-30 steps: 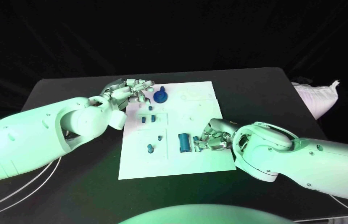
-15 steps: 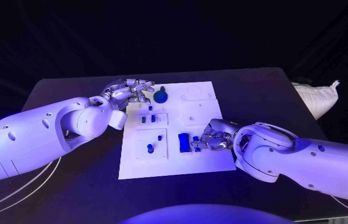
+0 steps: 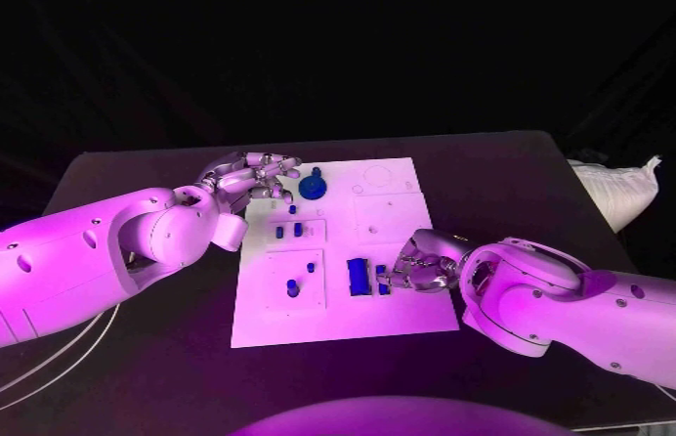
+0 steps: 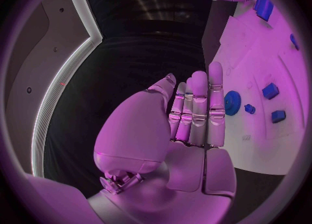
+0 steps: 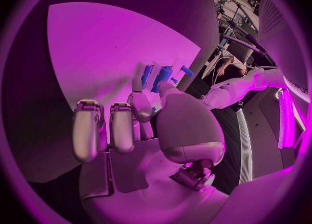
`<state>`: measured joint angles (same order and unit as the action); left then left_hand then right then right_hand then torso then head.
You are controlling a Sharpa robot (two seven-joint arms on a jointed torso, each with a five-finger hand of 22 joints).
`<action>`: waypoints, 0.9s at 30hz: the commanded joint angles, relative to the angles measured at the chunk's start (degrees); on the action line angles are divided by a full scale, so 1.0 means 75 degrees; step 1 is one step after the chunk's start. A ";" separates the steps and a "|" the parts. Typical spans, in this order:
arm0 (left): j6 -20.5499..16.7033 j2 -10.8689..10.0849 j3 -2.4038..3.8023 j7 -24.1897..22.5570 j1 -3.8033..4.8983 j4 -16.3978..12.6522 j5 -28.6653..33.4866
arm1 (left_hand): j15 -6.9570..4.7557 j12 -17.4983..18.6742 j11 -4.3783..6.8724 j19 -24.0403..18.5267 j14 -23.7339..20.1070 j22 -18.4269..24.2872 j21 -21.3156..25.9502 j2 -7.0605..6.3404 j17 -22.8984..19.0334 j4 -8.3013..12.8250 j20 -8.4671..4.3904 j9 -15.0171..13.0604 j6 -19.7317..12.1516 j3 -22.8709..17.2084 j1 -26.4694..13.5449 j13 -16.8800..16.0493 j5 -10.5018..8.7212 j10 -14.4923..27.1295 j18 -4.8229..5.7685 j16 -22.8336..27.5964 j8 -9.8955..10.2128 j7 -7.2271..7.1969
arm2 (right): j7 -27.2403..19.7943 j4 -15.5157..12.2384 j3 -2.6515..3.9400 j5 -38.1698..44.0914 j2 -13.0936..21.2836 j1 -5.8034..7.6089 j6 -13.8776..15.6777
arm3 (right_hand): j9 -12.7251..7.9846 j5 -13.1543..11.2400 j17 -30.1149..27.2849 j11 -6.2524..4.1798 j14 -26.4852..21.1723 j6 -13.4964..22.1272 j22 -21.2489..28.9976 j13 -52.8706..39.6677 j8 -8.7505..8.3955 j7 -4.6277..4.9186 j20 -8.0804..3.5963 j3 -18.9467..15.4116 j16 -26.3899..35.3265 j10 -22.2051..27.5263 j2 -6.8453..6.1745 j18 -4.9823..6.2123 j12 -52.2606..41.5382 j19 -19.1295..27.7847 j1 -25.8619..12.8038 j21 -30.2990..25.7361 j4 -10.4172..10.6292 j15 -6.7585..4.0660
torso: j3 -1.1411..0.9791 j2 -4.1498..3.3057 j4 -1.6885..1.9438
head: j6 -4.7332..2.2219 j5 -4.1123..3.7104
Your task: Assemble the parts on the task board
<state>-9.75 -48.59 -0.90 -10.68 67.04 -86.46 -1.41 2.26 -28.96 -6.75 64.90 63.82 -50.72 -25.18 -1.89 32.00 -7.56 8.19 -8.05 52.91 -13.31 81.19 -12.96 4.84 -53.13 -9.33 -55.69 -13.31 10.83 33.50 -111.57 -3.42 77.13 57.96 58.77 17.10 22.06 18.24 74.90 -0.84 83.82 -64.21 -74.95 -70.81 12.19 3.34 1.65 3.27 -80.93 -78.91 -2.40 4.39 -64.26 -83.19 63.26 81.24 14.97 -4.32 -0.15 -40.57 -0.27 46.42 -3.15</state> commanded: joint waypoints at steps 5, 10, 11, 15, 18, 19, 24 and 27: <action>0.0142 0.0016 0.0004 -0.0043 0.0001 0.0001 -0.0043 | 0.0006 -0.0032 0.0008 0.0049 -0.0066 0.0008 0.0034 0.0013 -0.0013 0.0051 -0.0003 0.0013 -0.0052 -0.0020 0.0073 0.0009 0.0028 0.0071 -0.0149 -0.0048 -0.0033 -0.0006 | -0.0345 0.0065 0.0000 0.0032 0.0027 -0.0005 0.0097 | 0.0005 -0.0404 0.0600 0.0006 0.0562 -0.0002 -0.0112 0.0057 -0.0061 0.0024 -0.0011 -0.0051 -0.0009 0.0019 0.0066 -0.0146 0.0091 -0.0017 0.0666 -0.0015 -0.0376 -0.0042 | 0.0010 0.0007 0.0003 | -0.0030 -0.0014; 0.0126 0.0045 0.0003 -0.0110 -0.0001 0.0065 0.0005 | 0.0010 -0.0034 0.0001 0.0049 -0.0068 0.0008 0.0034 -0.0001 -0.0016 0.0045 -0.0003 0.0015 -0.0056 -0.0011 0.0056 0.0014 0.0020 0.0072 -0.0147 -0.0050 -0.0040 0.0001 | -0.1730 0.0421 0.0002 -0.1471 0.0041 0.0125 0.0677 | -0.0118 -0.0299 -0.0465 0.0191 0.0260 0.0514 0.1098 0.1203 -0.0356 0.0244 0.0093 -0.0128 0.1003 0.0933 0.0075 0.0112 0.1731 0.0620 0.1200 -0.0871 -0.0616 0.0097 | 0.0026 0.0046 0.0004 | -0.0094 -0.0020; 0.0120 0.0055 0.0001 -0.0132 -0.0003 0.0086 0.0041 | 0.0012 -0.0035 -0.0001 0.0049 -0.0068 0.0008 0.0035 -0.0006 -0.0017 0.0039 -0.0002 0.0016 -0.0057 -0.0005 0.0045 0.0016 0.0018 0.0072 -0.0146 -0.0050 -0.0042 0.0002 | -0.2132 0.0528 0.0003 -0.1963 0.0037 0.0180 0.0768 | -0.0148 -0.0297 -0.0827 0.0254 0.0140 0.0626 0.1531 0.1591 -0.0423 0.0309 0.0133 -0.0139 0.1386 0.1232 0.0099 0.0201 0.2269 0.0849 0.1334 -0.1214 -0.0669 0.0159 | 0.0035 0.0086 0.0005 | -0.0106 -0.0024; 0.0056 0.0101 -0.0003 -0.0263 -0.0034 0.0183 0.0246 | 0.0023 -0.0050 -0.0007 0.0042 -0.0079 0.0011 0.0043 -0.0047 -0.0025 -0.0007 0.0005 0.0021 -0.0068 0.0048 -0.0042 0.0026 0.0009 0.0068 -0.0141 -0.0053 -0.0061 0.0002 | -0.3783 0.1057 0.0003 -0.4097 -0.0014 0.0450 0.0943 | -0.0235 -0.0432 -0.2167 0.0377 -0.0250 0.0898 0.3154 0.2731 -0.0593 0.0449 0.0244 -0.0085 0.2861 0.1968 0.0213 0.0505 0.3734 0.1620 0.1810 -0.2562 -0.0900 0.0256 | 0.0077 0.0201 0.0013 | -0.0246 -0.0100; -0.0044 0.0128 -0.0005 -0.0404 -0.0085 0.0265 0.0414 | 0.0030 -0.0055 -0.0006 0.0017 -0.0114 0.0021 0.0064 -0.0068 -0.0040 -0.0032 0.0011 0.0024 -0.0074 0.0081 -0.0087 0.0035 0.0008 0.0070 -0.0139 -0.0030 -0.0074 -0.0004 | -0.4774 0.1573 0.0004 -0.5469 -0.0134 0.0652 0.0781 | -0.0314 -0.0817 -0.4350 0.0532 -0.1205 0.1132 0.5209 0.3449 -0.0742 0.0624 0.0382 0.0068 0.5537 0.2443 0.0338 0.0811 0.4607 0.2695 0.2160 -0.4521 -0.1032 0.0416 | 0.0107 0.0301 0.0007 | -0.0359 -0.0128; -0.0092 0.0139 -0.0005 -0.0462 -0.0105 0.0300 0.0463 | 0.0044 -0.0030 -0.0014 -0.0081 -0.0253 0.0058 0.0137 -0.0077 -0.0095 -0.0053 0.0026 0.0028 -0.0078 0.0105 -0.0115 0.0059 0.0013 0.0108 -0.0131 0.0088 -0.0089 -0.0011 | -0.5063 0.1778 0.0004 -0.5919 -0.0196 0.0711 0.0696 | -0.0345 -0.0948 -0.4585 0.0609 -0.1437 0.1201 0.5439 0.3753 -0.0792 0.0687 0.0452 0.0128 0.5982 0.2596 0.0386 0.0804 0.4965 0.2845 0.2241 -0.4881 -0.1043 0.0492 | 0.0124 0.0358 0.0003 | -0.0370 -0.0134; -0.0348 0.0268 -0.0006 -0.0789 -0.0172 0.0559 0.0705 | 0.0161 0.0283 -0.0074 -0.0805 -0.1012 0.0532 0.0845 -0.0032 -0.0663 -0.0072 0.0131 0.0069 -0.0108 0.0103 -0.0054 0.0332 0.0021 0.0138 -0.0124 0.1263 -0.0160 -0.0026 | -0.6186 0.2911 0.0017 -0.7904 -0.0638 0.0900 0.0288 | -0.0604 -0.1293 -0.6375 0.1019 -0.2126 0.1252 0.7193 0.6258 -0.0992 0.0875 0.0884 0.0543 0.8759 0.2404 0.0364 0.0797 0.6986 0.3208 0.2676 -0.7323 -0.1135 0.0916 | 0.0190 0.0584 0.0008 | -0.0596 -0.0154; -0.0445 0.0425 -0.0005 -0.1011 -0.0207 0.0798 0.0829 | 0.0328 0.0828 -0.0124 -0.1407 -0.1268 0.1158 0.1601 -0.0002 -0.1342 -0.0121 0.0311 0.0163 -0.0144 -0.0028 0.0029 0.0695 0.0018 -0.0091 -0.0109 0.2770 -0.0013 -0.0030 | -0.6689 0.3582 0.0047 -0.8748 -0.0943 0.0946 0.0087 | -0.0771 -0.1365 -0.7018 0.1089 -0.2558 0.1312 0.7790 0.7027 -0.1112 0.0959 0.1126 0.0719 0.9579 0.2386 0.0280 0.0798 0.7417 0.3472 0.2747 -0.8166 -0.1214 0.1182 | 0.0200 0.0664 0.0048 | -0.0827 -0.0144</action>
<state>-11.45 -45.74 -1.00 -14.31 65.55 -80.90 2.17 4.62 -23.18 -7.68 54.84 54.65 -42.50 -13.75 -2.09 22.48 -8.51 10.37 -6.90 52.30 -13.28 80.99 -8.03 4.84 -53.52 -9.33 -36.12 -13.56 10.64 -6.91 -85.79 -3.08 25.63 51.33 65.82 20.79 16.36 8.18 22.71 7.36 65.25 -54.59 -16.95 -18.62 3.97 10.53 9.88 8.51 -9.76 -60.88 -0.32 10.17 -8.97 -57.49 83.42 20.62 5.85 4.43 1.11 -36.65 -0.14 41.35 -4.27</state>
